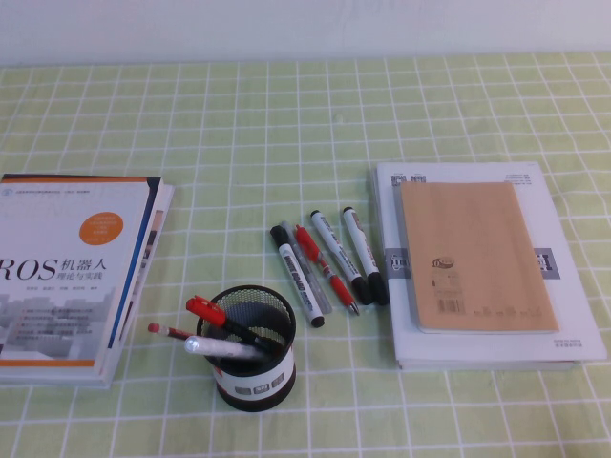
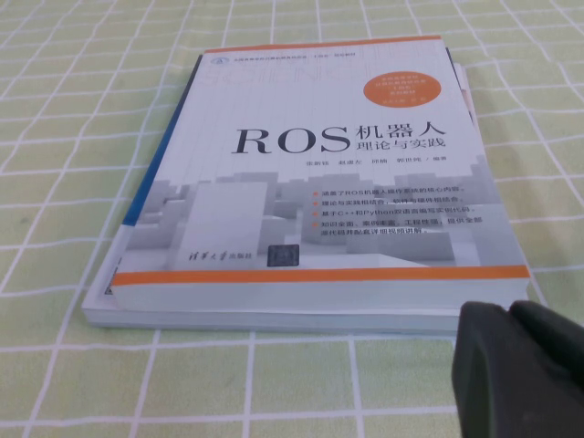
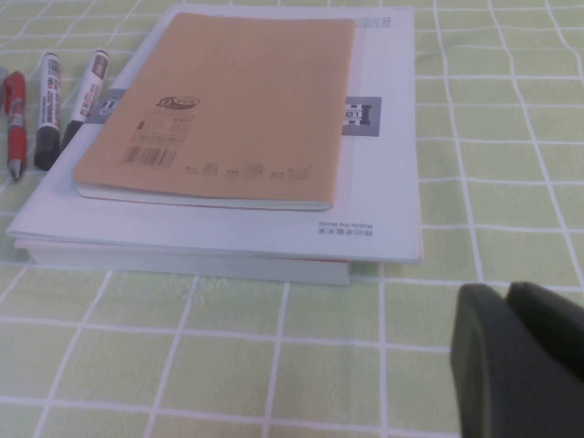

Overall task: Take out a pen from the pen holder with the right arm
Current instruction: 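Take a marker out of the pen holder and lay it on the table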

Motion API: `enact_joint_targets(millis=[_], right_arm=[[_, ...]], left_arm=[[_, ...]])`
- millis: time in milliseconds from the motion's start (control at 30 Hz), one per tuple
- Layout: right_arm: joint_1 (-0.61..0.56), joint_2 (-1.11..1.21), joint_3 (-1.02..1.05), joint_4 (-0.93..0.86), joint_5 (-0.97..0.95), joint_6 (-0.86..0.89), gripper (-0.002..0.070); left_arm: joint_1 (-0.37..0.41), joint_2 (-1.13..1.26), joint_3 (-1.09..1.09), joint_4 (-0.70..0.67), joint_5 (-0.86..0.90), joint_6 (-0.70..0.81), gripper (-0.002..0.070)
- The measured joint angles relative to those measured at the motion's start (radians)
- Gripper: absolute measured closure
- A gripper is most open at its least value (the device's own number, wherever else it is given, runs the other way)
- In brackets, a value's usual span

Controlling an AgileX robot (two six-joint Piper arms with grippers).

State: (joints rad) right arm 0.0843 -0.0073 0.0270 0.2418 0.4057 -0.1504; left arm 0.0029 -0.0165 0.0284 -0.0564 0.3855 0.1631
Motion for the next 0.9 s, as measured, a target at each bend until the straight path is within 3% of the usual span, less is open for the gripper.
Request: enact_joint_targets(millis=[200,667,900], right_arm=[[0.000,0.000,0.000,0.014,-0.002,0.000,0.0689],[0.000,0.000,0.000,0.447,-0.185,0.000,0.0689],[0.000,0.000,0.000,0.490,-0.204,0.000,0.0689]], left_arm=[[0.000,0.000,0.000,0.000,0.000,0.000,0.0681],[0.000,0.000,0.000,0.000,0.000,0.000,0.0681],[0.000,0.000,0.000,0.000,0.000,0.000,0.0681]])
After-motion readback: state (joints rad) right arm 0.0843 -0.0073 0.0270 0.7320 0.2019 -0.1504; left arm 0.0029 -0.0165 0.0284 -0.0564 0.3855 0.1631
